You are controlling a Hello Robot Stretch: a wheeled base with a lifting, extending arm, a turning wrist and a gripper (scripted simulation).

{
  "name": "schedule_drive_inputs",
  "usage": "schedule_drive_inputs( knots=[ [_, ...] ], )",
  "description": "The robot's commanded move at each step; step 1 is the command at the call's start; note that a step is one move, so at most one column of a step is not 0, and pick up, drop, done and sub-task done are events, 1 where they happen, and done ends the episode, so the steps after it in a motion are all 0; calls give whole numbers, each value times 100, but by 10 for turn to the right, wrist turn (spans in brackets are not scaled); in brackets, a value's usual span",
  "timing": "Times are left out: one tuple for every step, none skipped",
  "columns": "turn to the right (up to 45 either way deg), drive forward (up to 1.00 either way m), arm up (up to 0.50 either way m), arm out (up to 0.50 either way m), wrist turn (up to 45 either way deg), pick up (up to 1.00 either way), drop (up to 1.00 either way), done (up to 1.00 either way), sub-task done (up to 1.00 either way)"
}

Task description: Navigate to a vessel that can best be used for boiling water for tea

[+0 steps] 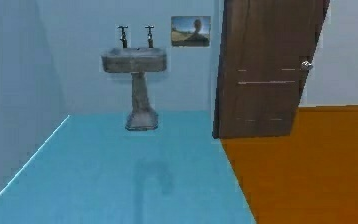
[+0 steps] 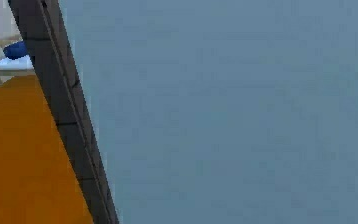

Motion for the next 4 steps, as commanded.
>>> schedule_drive_inputs(
  knots=[
    [0, 55, 0, 0, 0, 0, 0, 0, 0],
    [360, 0, 0, 0, 0, 0, 0, 0, 0],
    [0, 45, 0, 0, 0, 0, 0, 0, 0],
    [450, 0, 0, 0, 0, 0, 0, 0, 0]
  ],
)
